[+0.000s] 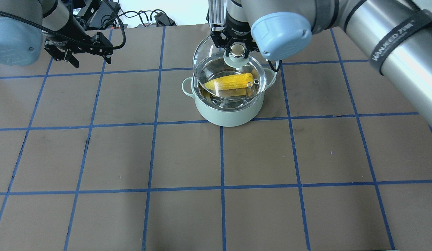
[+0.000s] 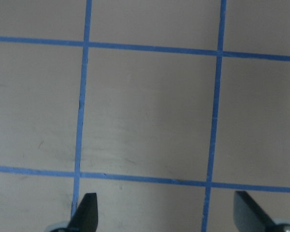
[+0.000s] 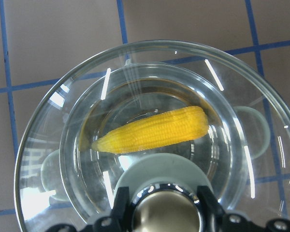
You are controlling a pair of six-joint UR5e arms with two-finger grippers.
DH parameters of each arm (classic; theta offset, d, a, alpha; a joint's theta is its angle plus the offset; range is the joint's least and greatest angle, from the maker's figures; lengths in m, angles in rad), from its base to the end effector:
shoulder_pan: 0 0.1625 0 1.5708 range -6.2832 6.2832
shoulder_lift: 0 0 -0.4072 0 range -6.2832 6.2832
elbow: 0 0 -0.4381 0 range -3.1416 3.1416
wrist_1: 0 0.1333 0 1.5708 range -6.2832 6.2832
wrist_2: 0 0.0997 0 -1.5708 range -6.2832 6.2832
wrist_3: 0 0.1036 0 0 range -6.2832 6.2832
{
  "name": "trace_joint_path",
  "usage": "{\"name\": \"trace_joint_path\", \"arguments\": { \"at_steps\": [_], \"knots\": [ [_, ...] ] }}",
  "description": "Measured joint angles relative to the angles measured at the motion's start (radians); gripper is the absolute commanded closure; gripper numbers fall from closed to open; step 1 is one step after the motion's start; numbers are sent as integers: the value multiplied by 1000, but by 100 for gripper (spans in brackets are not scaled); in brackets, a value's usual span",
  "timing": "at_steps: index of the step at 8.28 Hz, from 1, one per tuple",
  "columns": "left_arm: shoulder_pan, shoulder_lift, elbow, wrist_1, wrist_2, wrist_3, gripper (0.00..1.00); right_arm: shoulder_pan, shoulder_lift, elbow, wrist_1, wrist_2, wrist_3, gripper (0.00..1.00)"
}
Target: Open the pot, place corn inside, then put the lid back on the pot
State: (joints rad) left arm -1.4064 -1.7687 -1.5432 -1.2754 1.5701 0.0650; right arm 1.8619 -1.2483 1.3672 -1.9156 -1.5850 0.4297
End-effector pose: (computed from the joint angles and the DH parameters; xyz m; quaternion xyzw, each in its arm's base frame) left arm -0.0295 -0.6371 0.3971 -0.0496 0.9968 -0.0621 0.0068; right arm 0.3227 -0.6178 0.4181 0.0696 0.9912 -0.1080 0.0331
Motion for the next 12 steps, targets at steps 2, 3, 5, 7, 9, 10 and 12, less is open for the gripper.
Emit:
{"name": "trace_joint_path", "arguments": {
  "at_steps": [2, 3, 5, 7, 9, 10, 12],
  "knots": [
    [-38, 46, -1, -123, 1, -140, 0, 21, 53, 1, -49, 1, 24, 75],
    [-66, 66, -4, -153, 2, -166, 0, 24, 67, 5, -55, 0, 21, 75],
    [-114, 71, -9, -169, -4, -188, 0, 24, 90, 7, -61, -1, 17, 75],
    [-131, 66, -14, -174, -6, -195, 0, 25, 108, 7, -64, 1, 16, 75],
    [-135, 77, -10, -232, -7, -196, 0, 25, 117, 8, -65, 1, 6, 75],
    [-136, 83, -7, -270, -12, -196, 0, 25, 119, 10, -65, 1, -1, 75],
    [-137, 98, -5, -309, -34, -195, 0, 25, 127, 11, -65, 0, -6, 75]
  ]
}}
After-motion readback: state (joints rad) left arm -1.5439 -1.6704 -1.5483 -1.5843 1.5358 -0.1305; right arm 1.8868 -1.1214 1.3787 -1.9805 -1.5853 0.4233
